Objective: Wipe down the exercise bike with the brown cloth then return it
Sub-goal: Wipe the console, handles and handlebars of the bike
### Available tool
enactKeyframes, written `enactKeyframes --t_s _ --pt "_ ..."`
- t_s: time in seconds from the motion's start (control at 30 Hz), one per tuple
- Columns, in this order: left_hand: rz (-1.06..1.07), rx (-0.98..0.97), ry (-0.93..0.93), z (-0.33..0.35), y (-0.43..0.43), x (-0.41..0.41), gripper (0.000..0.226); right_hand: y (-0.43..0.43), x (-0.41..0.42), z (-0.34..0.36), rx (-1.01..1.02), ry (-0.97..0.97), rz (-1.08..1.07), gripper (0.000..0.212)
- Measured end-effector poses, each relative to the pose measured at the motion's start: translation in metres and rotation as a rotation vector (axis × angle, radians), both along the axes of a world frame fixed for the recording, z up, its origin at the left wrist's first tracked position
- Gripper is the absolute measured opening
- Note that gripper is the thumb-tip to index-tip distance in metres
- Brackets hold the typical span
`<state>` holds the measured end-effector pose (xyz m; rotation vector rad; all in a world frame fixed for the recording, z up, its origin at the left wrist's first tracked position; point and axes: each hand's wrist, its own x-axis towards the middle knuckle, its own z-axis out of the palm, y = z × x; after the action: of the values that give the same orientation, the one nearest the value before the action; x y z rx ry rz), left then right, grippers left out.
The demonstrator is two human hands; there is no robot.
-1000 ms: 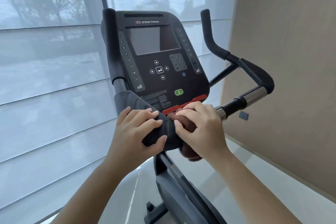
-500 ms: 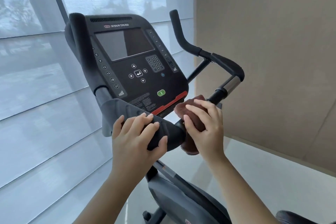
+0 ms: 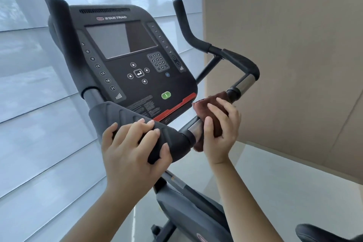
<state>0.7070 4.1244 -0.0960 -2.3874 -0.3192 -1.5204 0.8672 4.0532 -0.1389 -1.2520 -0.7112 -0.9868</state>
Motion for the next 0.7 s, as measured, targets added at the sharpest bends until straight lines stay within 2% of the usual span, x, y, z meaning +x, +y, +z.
enactKeyframes --t_s 0.1,0.2,0.33,0.4,0.47,0.57,0.63,0.7 --pt "0.027 0.002 -0.016 0.0 -0.002 0.002 0.027 0.01 -0.027 -0.016 0.053 -0.142 0.103 0.023" --pt "0.041 -0.009 -0.005 0.001 -0.003 0.0 0.028 0.01 -0.016 -0.016 0.066 -0.21 0.118 0.028" --pt "0.046 -0.026 0.027 0.005 -0.005 0.0 0.027 0.011 0.007 -0.009 0.119 -0.064 0.058 0.023" --pt "0.052 -0.043 0.03 0.005 -0.007 -0.001 0.027 0.007 0.0 -0.009 0.074 -0.065 0.072 0.022" --pt "0.047 -0.068 0.034 0.006 -0.008 -0.001 0.026 -0.005 -0.002 0.0 -0.115 -0.188 0.143 0.024" --pt "0.054 -0.104 0.064 0.007 -0.01 -0.002 0.025 -0.027 0.014 0.036 -0.555 -0.345 0.375 0.026" --pt "0.056 -0.117 0.076 0.008 -0.011 -0.003 0.025 -0.035 0.033 0.061 -0.834 -0.337 0.524 0.027" --pt "0.051 -0.126 0.079 0.008 -0.011 -0.004 0.025 -0.039 0.049 0.079 -1.039 -0.25 0.551 0.025"
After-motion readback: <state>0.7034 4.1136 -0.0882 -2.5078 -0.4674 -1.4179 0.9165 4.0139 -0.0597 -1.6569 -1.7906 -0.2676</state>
